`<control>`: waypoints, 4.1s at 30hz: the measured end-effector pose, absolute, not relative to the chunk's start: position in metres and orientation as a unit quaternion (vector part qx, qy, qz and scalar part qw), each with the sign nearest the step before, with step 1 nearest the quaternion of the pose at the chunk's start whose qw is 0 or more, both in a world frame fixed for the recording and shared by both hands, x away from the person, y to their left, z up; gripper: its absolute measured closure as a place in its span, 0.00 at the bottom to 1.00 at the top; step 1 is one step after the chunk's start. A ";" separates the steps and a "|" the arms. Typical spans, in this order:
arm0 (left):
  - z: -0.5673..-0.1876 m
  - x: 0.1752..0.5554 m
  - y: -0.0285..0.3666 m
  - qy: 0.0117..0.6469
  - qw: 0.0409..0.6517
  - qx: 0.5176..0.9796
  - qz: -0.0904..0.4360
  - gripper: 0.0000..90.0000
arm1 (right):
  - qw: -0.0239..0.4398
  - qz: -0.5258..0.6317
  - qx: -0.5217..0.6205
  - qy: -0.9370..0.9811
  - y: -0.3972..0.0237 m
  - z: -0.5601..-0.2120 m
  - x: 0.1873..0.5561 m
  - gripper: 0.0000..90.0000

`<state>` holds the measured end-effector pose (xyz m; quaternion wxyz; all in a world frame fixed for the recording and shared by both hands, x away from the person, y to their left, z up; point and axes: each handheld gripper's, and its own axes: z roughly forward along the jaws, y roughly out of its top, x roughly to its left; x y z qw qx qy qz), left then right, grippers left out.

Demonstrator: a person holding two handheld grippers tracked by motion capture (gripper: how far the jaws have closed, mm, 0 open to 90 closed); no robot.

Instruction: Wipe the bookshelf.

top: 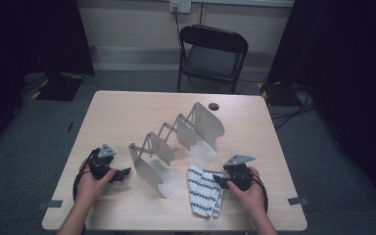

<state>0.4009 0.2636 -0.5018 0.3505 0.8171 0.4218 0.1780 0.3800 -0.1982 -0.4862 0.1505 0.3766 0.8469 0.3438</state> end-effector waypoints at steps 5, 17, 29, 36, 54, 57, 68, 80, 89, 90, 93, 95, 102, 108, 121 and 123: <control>-0.502 0.401 0.264 0.421 0.350 0.817 0.178 0.04 | 0.144 0.353 0.370 0.847 -0.186 -0.489 0.381 0.41; -0.502 0.401 0.264 0.421 0.350 0.818 0.178 0.04 | 0.139 0.351 0.401 0.835 -0.203 -0.478 0.365 0.48; -0.502 0.401 0.264 0.422 0.350 0.818 0.178 0.04 | 0.135 0.330 0.398 0.845 -0.212 -0.482 0.358 0.69; -0.502 0.401 0.263 0.421 0.351 0.818 0.177 0.03 | 0.138 0.335 0.384 0.849 -0.187 -0.483 0.368 0.66; -0.502 0.402 0.264 0.418 0.348 0.820 0.179 0.03 | 0.108 0.371 0.362 0.848 -0.140 -0.486 0.376 0.48; -0.502 0.402 0.263 0.418 0.349 0.820 0.176 0.03 | 0.107 0.373 0.369 0.845 -0.147 -0.482 0.374 0.43; -0.502 0.402 0.263 0.418 0.348 0.821 0.176 0.02 | 0.082 0.399 0.375 0.833 -0.157 -0.468 0.363 0.37; -0.502 0.404 0.262 0.417 0.346 0.822 0.176 0.01 | 0.064 0.416 0.349 0.837 -0.115 -0.473 0.346 0.29; -0.502 0.404 0.262 0.417 0.346 0.822 0.175 0.00 | 0.076 0.398 0.327 0.854 -0.095 -0.491 0.339 0.27; -0.502 0.404 0.262 0.417 0.347 0.822 0.175 0.00 | 0.080 0.394 0.325 0.856 -0.094 -0.492 0.339 0.28; -0.502 0.404 0.262 0.417 0.346 0.822 0.175 0.00 | 0.089 0.389 0.315 0.861 -0.093 -0.491 0.338 0.38; -0.502 0.404 0.262 0.417 0.347 0.822 0.175 0.00 | 0.095 0.385 0.312 0.864 -0.091 -0.490 0.336 0.48; -0.502 0.404 0.262 0.418 0.347 0.821 0.175 0.00 | 0.098 0.376 0.291 0.874 -0.082 -0.485 0.337 0.69; -0.502 0.404 0.262 0.418 0.347 0.822 0.175 0.00 | 0.092 0.385 0.272 0.877 -0.072 -0.483 0.345 0.78; -0.502 0.404 0.262 0.416 0.345 0.823 0.176 0.00 | 0.099 0.401 0.316 0.854 -0.082 -0.478 0.348 0.29; -0.502 0.404 0.262 0.416 0.345 0.823 0.176 0.00 | 0.103 0.404 0.324 0.849 -0.086 -0.478 0.349 0.23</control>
